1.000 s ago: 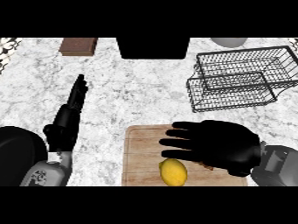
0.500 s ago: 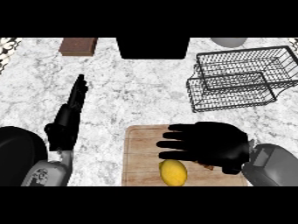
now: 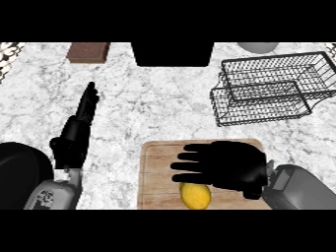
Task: Pick the lemon from the cutting board and place it in the tiered basket
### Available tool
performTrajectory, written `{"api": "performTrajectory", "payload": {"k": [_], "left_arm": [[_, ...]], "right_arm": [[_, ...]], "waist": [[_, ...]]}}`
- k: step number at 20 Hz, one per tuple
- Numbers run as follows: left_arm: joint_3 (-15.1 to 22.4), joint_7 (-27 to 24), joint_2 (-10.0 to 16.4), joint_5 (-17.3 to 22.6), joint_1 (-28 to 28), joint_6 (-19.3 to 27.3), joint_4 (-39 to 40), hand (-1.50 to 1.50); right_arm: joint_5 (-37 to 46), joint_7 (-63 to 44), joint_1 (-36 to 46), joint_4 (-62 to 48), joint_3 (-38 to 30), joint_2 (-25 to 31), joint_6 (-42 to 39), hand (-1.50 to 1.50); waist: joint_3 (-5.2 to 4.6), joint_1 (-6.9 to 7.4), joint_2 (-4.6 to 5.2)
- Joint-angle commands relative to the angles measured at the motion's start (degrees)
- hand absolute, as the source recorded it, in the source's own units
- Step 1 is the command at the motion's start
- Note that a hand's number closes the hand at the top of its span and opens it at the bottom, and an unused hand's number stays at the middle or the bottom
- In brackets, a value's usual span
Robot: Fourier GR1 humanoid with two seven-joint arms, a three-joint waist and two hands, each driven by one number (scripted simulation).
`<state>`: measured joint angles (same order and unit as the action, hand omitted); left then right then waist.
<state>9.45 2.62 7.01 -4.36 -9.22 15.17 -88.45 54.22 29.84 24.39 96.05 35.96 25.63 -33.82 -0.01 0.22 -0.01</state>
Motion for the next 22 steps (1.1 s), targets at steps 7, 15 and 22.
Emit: {"api": "performTrajectory", "payload": {"k": [7,15,22], "left_arm": [[-1.4,1.1,-0.7,-1.8,0.3,-1.2,-0.5,0.00],[-1.0,0.8,-2.4,-3.0,2.9,-1.3,-3.2,0.00],[-3.5,-0.6,-1.6,-1.8,2.7,-3.9,-1.9,0.00]], "right_arm": [[5.1,2.5,-5.2,1.0,2.7,-1.7,-0.9,-1.50],[8.9,1.6,-4.0,-5.4,3.9,-7.6,-0.2,-1.50],[9.9,3.3,-4.3,-9.1,3.1,-9.7,0.8,-1.50]], "waist": [[0.01,-0.29,-0.02],[0.01,-0.03,0.01],[0.01,-0.04,0.02]]}}
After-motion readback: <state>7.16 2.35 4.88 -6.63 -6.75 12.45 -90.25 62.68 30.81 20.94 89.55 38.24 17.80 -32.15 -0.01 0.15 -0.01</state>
